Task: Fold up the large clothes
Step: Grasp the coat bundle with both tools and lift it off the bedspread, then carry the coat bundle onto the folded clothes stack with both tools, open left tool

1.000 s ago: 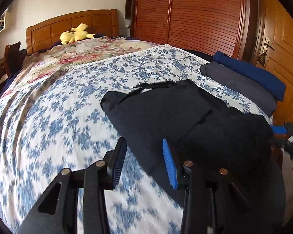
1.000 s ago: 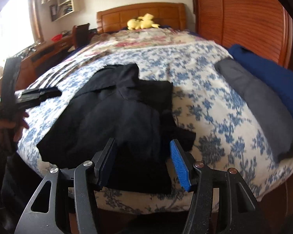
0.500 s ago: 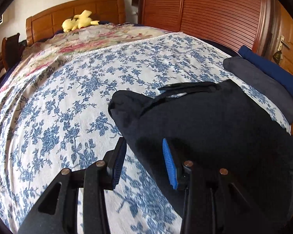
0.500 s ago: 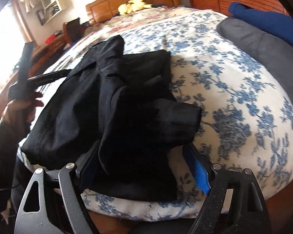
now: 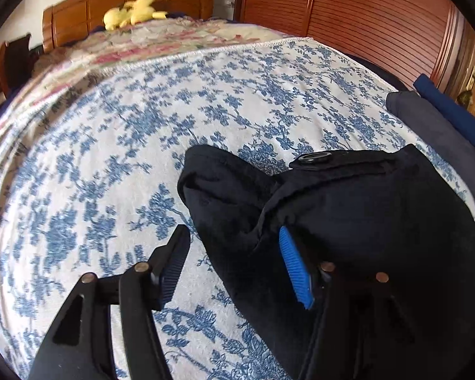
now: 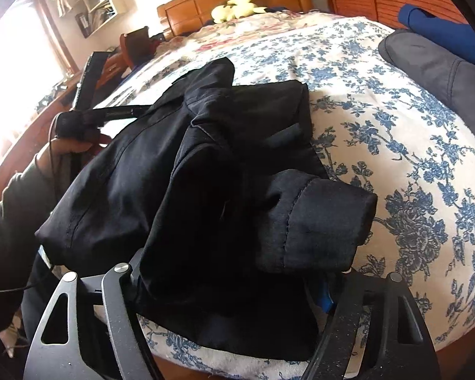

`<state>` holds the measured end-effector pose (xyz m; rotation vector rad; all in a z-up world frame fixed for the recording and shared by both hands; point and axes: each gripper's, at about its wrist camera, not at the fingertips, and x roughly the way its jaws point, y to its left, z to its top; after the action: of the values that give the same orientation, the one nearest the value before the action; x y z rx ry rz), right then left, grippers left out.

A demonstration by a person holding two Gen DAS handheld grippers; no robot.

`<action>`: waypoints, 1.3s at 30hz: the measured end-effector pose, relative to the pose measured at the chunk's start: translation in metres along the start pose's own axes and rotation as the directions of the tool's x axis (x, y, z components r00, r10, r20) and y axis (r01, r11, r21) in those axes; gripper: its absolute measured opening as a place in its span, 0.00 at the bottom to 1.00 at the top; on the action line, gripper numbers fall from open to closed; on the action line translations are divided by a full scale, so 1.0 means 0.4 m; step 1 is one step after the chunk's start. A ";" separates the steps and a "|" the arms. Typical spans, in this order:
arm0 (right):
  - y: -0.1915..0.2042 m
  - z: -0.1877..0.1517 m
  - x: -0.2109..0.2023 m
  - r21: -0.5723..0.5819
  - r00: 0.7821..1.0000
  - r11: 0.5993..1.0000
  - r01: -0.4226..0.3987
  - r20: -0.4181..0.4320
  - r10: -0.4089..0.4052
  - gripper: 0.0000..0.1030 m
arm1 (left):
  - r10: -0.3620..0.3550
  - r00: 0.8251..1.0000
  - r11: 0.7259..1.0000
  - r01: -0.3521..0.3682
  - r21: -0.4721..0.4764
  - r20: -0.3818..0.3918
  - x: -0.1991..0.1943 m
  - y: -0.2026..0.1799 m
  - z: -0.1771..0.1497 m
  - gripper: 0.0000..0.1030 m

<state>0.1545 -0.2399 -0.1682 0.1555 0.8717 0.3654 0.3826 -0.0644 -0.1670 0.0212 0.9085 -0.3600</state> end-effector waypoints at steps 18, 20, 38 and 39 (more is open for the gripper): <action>0.047 0.057 -0.085 -0.122 0.989 0.990 -0.072 0.117 0.086 0.18 | 0.053 0.998 0.997 -0.055 0.051 0.030 -0.085 -0.072 0.031 0.06; 0.044 0.079 -0.113 -0.147 0.986 0.987 -0.065 0.145 0.086 0.17 | 0.084 0.994 0.994 -0.088 0.066 0.070 -0.121 -0.104 0.046 0.06; -0.236 0.373 -0.570 -0.217 0.868 0.935 0.281 0.472 -0.152 0.14 | 0.001 0.927 0.962 -0.103 0.255 0.374 -0.281 -0.634 0.451 0.06; -0.257 0.381 -0.587 -0.208 0.862 0.932 0.298 0.479 -0.168 0.14 | -0.005 0.921 0.955 -0.112 0.274 0.391 -0.276 -0.680 0.474 0.06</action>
<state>0.1598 -0.4209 0.0685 -0.1244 0.3595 0.2020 0.3806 -0.3193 0.0719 0.2399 0.4539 -0.4266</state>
